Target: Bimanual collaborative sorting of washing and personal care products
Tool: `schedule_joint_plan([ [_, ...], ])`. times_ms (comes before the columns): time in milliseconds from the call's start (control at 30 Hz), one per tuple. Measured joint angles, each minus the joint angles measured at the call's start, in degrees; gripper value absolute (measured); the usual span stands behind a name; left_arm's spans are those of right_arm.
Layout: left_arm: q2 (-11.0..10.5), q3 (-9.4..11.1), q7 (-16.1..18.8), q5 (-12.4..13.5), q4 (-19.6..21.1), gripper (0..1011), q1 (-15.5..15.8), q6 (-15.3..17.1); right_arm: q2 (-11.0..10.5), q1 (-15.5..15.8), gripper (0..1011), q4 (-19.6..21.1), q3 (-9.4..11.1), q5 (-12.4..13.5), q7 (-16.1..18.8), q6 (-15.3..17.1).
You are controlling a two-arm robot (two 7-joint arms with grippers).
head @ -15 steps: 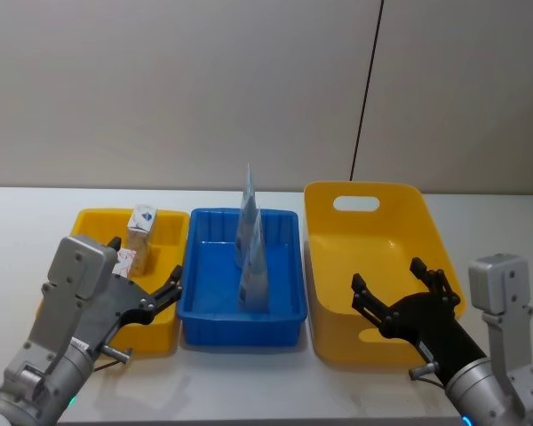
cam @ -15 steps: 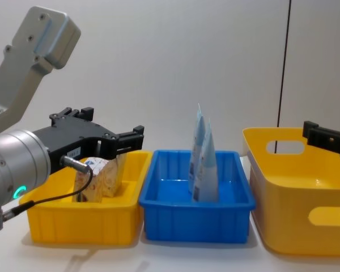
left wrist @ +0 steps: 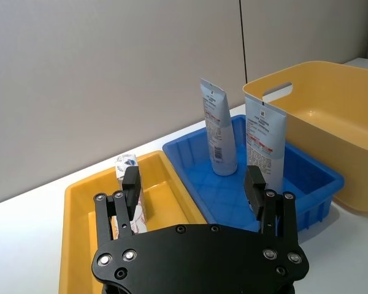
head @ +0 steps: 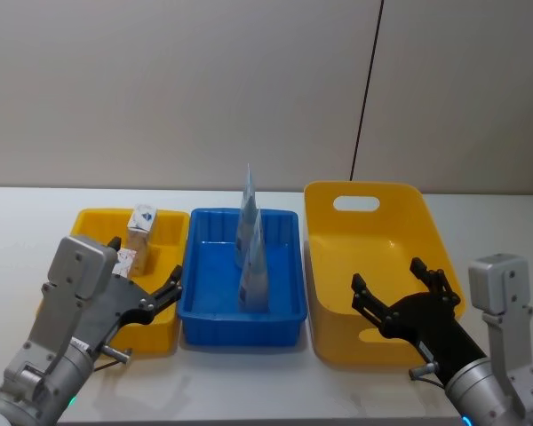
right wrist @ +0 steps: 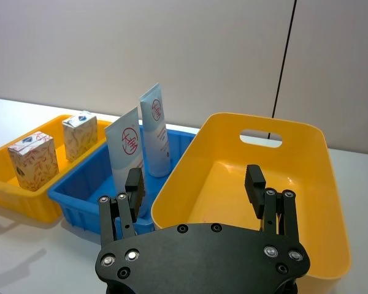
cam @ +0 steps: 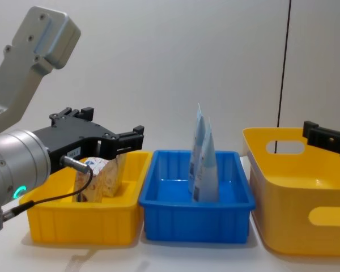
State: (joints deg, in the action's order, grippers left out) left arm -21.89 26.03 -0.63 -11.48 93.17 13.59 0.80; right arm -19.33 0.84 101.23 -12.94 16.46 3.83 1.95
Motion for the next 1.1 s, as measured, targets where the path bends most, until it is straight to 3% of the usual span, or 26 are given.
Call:
schedule_joint_plan([
  [1100, 0.36, 0.05, 0.00, 0.11, -0.13, 1001, 0.22, 0.50, 0.00, 0.00, 1000, 0.00, 0.00, 0.00, 0.00, 0.00],
])
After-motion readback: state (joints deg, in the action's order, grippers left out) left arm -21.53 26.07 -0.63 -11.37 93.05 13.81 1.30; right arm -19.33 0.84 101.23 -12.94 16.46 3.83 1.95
